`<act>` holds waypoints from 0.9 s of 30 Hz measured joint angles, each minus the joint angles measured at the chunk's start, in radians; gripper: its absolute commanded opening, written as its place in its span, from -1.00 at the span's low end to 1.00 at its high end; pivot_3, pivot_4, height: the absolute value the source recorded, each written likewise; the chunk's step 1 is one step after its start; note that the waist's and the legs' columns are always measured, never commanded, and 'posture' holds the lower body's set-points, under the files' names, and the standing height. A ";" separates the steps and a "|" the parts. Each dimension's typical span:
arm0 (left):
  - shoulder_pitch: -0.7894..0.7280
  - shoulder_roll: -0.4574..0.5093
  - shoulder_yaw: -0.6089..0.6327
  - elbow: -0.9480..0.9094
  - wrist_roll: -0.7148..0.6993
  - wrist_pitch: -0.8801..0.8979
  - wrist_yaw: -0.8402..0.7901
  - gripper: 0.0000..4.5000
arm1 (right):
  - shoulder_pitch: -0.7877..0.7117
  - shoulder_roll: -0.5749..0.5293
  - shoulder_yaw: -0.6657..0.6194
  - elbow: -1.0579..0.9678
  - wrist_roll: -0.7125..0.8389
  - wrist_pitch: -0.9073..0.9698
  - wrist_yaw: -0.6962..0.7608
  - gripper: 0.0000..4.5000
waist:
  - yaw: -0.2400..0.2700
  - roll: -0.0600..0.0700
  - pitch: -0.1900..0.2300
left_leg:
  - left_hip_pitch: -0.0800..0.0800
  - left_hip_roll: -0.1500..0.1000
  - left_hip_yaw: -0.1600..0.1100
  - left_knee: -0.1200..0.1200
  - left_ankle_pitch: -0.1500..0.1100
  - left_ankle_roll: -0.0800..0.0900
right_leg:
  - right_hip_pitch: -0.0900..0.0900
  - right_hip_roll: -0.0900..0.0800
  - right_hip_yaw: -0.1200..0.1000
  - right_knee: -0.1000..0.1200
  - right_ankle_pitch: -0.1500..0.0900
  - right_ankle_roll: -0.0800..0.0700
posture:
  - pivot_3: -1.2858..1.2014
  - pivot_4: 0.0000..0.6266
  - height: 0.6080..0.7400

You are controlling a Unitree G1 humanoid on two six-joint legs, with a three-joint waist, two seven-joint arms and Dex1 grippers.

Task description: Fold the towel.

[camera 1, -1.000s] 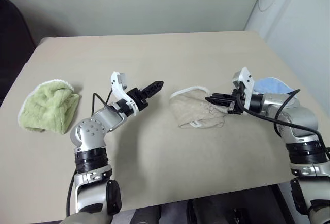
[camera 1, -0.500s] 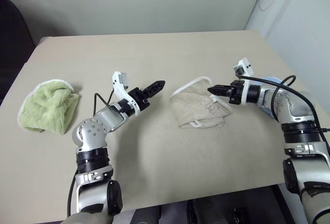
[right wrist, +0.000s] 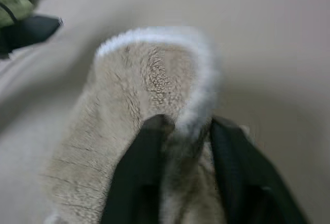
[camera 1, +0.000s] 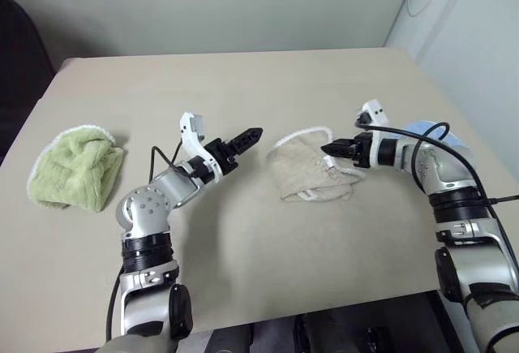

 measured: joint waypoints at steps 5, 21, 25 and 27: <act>0.000 -0.001 -0.004 0.000 0.000 -0.001 0.000 1.00 | 0.000 -0.001 0.001 0.001 -0.023 -0.054 0.001 0.80 | 0.000 0.000 0.000 | -0.001 0.000 0.000 0.000 0.000 0.000 | 0.000 0.000 0.000 0.000 0.000 0.000 | 0.03 -0.52 1.00; 0.000 0.022 -0.046 0.000 0.014 -0.012 -0.027 1.00 | 0.013 -0.081 0.013 -0.004 -0.189 -0.418 0.002 0.80 | -0.002 0.000 0.000 | -0.001 0.000 0.000 0.000 0.000 0.000 | -0.001 0.000 0.000 0.001 0.000 0.000 | 0.03 -0.52 1.00; 0.000 0.061 -0.114 -0.032 0.078 -0.077 -0.097 1.00 | 0.015 -0.092 0.009 -0.027 -0.187 -0.436 0.021 0.38 | -0.001 0.000 0.000 | -0.003 0.000 0.000 0.001 0.000 0.000 | -0.002 0.000 0.000 0.000 0.000 0.000 | 0.03 -0.52 1.00; -0.001 0.069 -0.144 -0.066 0.116 -0.132 -0.134 0.82 | 0.025 -0.093 0.004 -0.060 -0.181 -0.436 0.033 0.06 | -0.001 0.000 0.000 | -0.003 0.000 0.000 0.001 0.000 0.000 | -0.002 0.000 0.000 0.000 0.000 0.000 | 0.03 -0.52 1.00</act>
